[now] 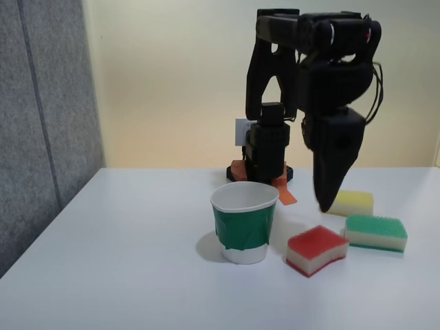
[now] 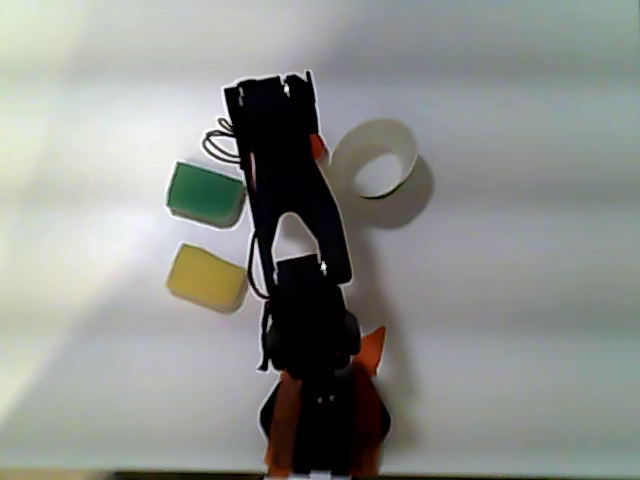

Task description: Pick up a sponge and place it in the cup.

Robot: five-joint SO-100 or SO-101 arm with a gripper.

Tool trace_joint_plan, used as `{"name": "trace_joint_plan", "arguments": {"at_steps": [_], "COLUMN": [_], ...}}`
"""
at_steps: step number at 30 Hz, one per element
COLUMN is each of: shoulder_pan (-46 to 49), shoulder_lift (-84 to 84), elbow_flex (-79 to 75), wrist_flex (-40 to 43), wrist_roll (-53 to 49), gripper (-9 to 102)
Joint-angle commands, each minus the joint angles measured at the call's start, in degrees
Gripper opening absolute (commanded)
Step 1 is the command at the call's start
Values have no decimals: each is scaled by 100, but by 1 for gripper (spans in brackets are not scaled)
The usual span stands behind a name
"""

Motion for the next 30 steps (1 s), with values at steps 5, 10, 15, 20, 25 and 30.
{"name": "trace_joint_plan", "arguments": {"at_steps": [5,10,15,20,25,30], "shoulder_pan": [-114,-97,-9,70,176,299], "shoulder_lift": [-237,-545,-686,-712,-738,-791], "elbow_flex": [-431,-554,-527,-466,-510,-642], "wrist_flex": [-255,-422,-571,-659,-642,-615], "wrist_roll": [-167,-360,-483,-580,-694,-782], "gripper": [26,30,31,33,35,40]}}
